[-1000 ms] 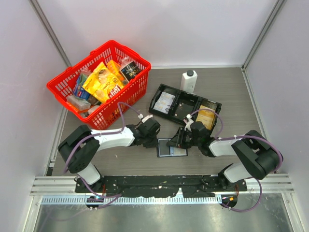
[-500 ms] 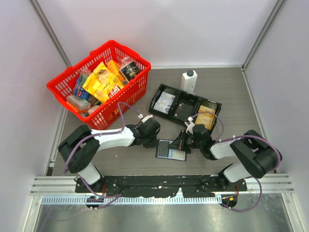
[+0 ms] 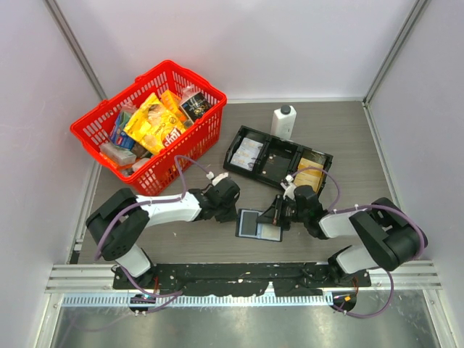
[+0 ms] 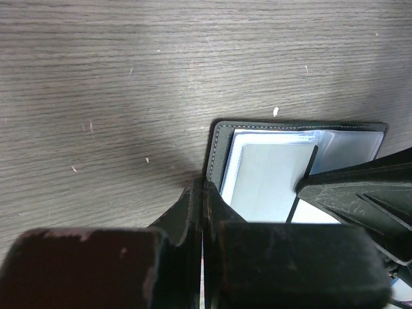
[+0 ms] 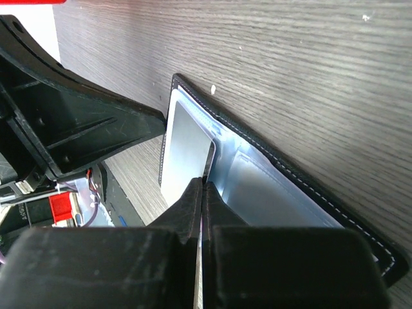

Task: Take the credit cards out of the card holder
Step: Remove the credit card from the card holder.

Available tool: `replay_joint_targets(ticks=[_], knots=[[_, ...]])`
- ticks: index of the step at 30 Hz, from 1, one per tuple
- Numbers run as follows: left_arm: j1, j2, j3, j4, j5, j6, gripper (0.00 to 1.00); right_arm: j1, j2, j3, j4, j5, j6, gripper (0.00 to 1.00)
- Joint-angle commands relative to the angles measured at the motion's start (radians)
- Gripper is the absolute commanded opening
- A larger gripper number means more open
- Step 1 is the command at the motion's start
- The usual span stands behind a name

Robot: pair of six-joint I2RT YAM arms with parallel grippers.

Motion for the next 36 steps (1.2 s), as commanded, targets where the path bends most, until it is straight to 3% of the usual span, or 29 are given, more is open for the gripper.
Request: replay_joint_targets(ticks=[1,11,17,24,34,36], knots=[[-0.006,0.002,-0.04,-0.063,-0.026,0.007,0.0,-0.011,-0.056,0.039,-0.132,-0.001,-0.093,0.01],[-0.003,-0.01,-0.042,-0.066,-0.032,0.017,0.0,-0.08,-0.138,0.06,-0.319,0.016,-0.162,0.01],[-0.018,-0.074,0.015,-0.06,0.006,0.065,0.01,-0.08,-0.082,0.071,-0.233,-0.033,-0.129,0.01],[-0.038,-0.081,0.093,-0.004,0.063,0.063,0.11,-0.077,-0.013,0.069,-0.144,-0.053,-0.09,0.01],[-0.038,0.088,0.158,0.01,0.11,0.066,0.02,-0.077,-0.012,0.062,-0.149,-0.049,-0.096,0.02],[-0.038,0.105,0.153,-0.016,0.095,0.06,0.0,-0.077,-0.018,0.059,-0.138,-0.05,-0.093,0.07]])
